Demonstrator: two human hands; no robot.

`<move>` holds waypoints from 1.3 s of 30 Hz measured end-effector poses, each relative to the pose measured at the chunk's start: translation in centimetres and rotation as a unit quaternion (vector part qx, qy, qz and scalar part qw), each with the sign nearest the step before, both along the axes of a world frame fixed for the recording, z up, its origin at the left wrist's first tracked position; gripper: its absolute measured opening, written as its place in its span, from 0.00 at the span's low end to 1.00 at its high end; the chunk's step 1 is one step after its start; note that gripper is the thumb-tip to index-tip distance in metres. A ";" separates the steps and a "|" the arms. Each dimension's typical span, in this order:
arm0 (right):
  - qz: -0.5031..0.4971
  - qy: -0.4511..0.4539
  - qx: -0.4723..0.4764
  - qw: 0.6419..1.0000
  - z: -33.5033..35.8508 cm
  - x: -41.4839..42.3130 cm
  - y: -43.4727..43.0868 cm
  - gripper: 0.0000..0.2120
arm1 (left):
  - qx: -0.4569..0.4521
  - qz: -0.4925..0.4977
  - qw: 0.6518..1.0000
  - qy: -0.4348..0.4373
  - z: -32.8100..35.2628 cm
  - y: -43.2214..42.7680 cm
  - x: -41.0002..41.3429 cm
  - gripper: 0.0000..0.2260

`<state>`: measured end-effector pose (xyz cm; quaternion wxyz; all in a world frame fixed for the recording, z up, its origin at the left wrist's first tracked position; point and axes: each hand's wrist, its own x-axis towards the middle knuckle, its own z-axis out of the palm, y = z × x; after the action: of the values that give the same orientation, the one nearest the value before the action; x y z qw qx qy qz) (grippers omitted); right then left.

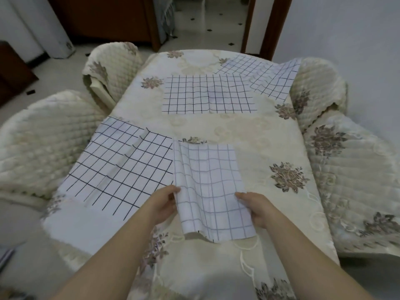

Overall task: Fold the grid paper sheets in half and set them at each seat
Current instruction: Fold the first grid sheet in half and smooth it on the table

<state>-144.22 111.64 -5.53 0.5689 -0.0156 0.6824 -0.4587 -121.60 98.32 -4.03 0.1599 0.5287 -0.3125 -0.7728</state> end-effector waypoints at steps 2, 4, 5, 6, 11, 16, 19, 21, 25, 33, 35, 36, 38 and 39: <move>0.018 -0.004 -0.007 1.000 0.1 1.6 -0.7 0.12 | 0.046 0.032 0.997 0.056 -0.3 0.4 -0.1 0.12; 0.015 -0.018 -0.010 1.000 0.0 2.7 -1.1 0.14 | 0.074 0.056 0.993 0.078 -0.5 0.9 -0.6 0.17; 0.011 -0.032 -0.013 0.999 -0.1 3.0 -1.3 0.14 | 0.091 0.066 0.990 0.086 -0.7 1.2 -1.0 0.21; 0.006 -0.045 -0.016 0.999 -0.1 3.2 -1.4 0.14 | 0.104 0.071 0.989 0.083 -0.9 1.5 -1.5 0.23; -0.014 -0.091 -0.024 0.995 -0.2 3.5 -1.4 0.15 | 0.097 0.023 0.995 -0.001 -1.9 3.0 -4.4 0.15; -0.059 -0.134 -0.044 0.988 -0.4 3.7 -1.4 0.16 | 0.066 -0.067 0.994 -0.054 -1.7 3.9 -6.1 0.13; -0.095 -0.162 -0.055 0.981 -0.6 3.2 -1.1 0.15 | 0.110 -0.079 0.990 -0.030 -1.6 4.1 -6.5 0.15; -0.110 -0.152 -0.066 0.980 -0.8 2.7 -0.9 0.12 | 0.130 -0.072 0.989 -0.020 -1.7 4.0 -6.7 0.15; -0.102 -0.157 -0.074 0.979 -0.8 2.6 -0.4 0.15 | 0.154 -0.033 0.987 -0.019 -1.6 3.6 -6.3 0.15; -0.024 -0.080 -0.086 0.993 -0.4 -0.2 1.0 0.06 | 0.111 -0.004 0.990 -0.087 -1.2 1.3 -4.1 0.04; -0.023 -0.056 -0.071 0.996 0.1 -0.9 1.3 0.14 | 0.099 -0.005 0.991 -0.090 -0.9 0.6 -3.4 0.03; -0.024 -0.043 -0.065 0.997 0.1 -1.3 1.6 0.16 | 0.095 -0.006 0.991 -0.092 -0.7 0.2 -3.0 0.04; -0.015 -0.011 -0.054 0.998 0.4 -2.3 2.0 0.18 | 0.089 -0.005 0.992 -0.088 -0.3 -0.4 -2.2 0.06; -0.011 0.006 -0.045 0.999 0.7 -2.6 2.2 0.18 | 0.086 -0.007 0.993 -0.086 -0.1 -0.7 -1.9 0.05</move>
<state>-146.85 113.82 -4.88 0.5584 -0.0367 0.6644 -0.4954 -123.48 97.65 -4.10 0.0814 0.6026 -0.2609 -0.7498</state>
